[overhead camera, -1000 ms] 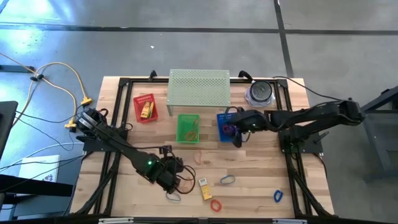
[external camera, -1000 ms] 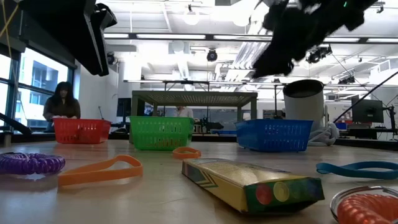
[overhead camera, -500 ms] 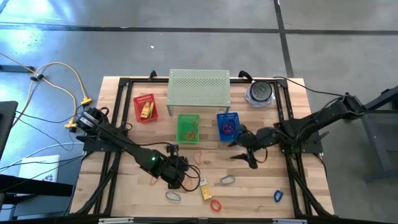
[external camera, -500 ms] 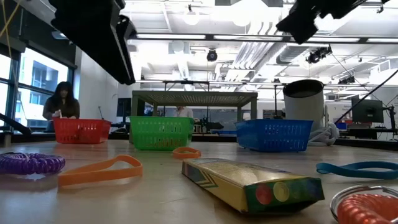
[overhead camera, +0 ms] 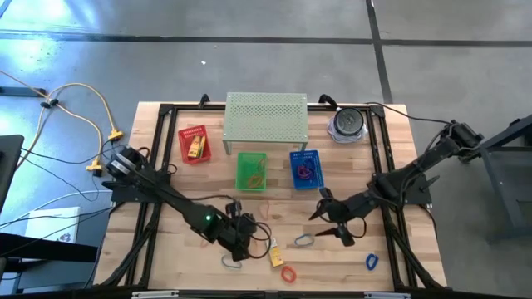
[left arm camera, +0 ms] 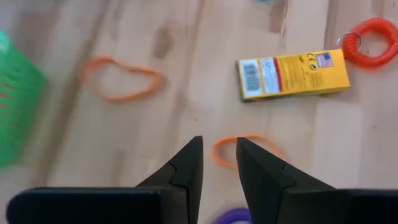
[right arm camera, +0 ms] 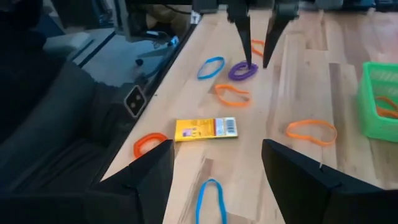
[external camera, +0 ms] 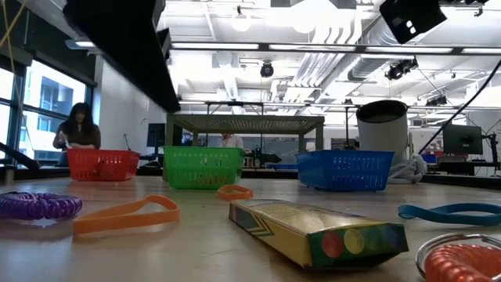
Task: Pick & Place Office Desk Supplies
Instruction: Put the orange rubber band into the green bin
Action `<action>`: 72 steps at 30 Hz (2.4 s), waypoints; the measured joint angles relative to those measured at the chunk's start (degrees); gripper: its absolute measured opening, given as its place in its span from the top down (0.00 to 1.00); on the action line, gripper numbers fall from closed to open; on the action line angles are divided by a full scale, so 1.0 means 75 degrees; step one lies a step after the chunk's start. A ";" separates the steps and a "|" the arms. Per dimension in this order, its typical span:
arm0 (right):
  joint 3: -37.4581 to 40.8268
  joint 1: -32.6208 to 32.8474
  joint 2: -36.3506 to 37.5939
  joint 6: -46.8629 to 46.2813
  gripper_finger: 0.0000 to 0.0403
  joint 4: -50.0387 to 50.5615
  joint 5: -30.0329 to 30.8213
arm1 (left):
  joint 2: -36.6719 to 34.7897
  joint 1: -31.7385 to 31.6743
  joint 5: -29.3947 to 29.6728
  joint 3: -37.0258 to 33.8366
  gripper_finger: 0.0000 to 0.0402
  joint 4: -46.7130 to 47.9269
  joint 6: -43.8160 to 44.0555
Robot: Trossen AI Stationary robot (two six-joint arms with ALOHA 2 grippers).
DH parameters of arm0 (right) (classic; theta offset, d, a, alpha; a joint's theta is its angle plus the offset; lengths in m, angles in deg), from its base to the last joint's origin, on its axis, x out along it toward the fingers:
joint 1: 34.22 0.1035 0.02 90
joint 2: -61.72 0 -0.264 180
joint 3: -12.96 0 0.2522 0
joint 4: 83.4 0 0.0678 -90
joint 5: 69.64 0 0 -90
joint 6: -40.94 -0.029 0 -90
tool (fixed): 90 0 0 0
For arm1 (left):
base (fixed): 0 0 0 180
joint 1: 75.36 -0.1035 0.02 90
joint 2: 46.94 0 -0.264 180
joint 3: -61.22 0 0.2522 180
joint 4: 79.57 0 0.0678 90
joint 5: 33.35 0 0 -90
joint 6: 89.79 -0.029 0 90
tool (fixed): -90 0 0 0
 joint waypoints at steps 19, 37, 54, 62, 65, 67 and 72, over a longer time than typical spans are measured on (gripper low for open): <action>0.0000 0.0106 -0.0003 -0.0045 0.43 -0.0070 0.0011 | 0.0611 0.0040 -0.0456 -0.0117 0.77 -0.0108 0.2347; 0.0000 0.0109 -0.0003 0.0132 0.43 -0.0119 0.0117 | 0.1058 -0.0372 -0.1125 -0.0140 0.77 -0.0646 0.2816; 0.0003 0.0109 -0.0003 0.0132 0.43 -0.0152 0.0111 | 0.1200 -0.0471 -0.1747 -0.0122 0.77 -0.0442 0.3089; 0.0003 0.0109 -0.0003 0.0135 0.43 -0.0167 0.0111 | 0.1203 -0.0546 -0.1814 -0.0117 0.87 -0.0216 0.3090; 0.0003 0.0109 -0.0003 0.0135 0.43 -0.0169 0.0111 | 0.1206 -0.0549 -0.1881 -0.0119 0.96 -0.0150 0.3093; 0.0003 0.0109 -0.0003 0.0135 0.43 -0.0167 0.0111 | 0.1206 -0.0602 -0.1967 -0.0122 0.99 -0.0142 0.3047; 0.0003 0.0109 -0.0003 0.0135 0.43 -0.0169 0.0111 | 0.1206 -0.0627 -0.1984 -0.0129 1.00 -0.0231 0.2453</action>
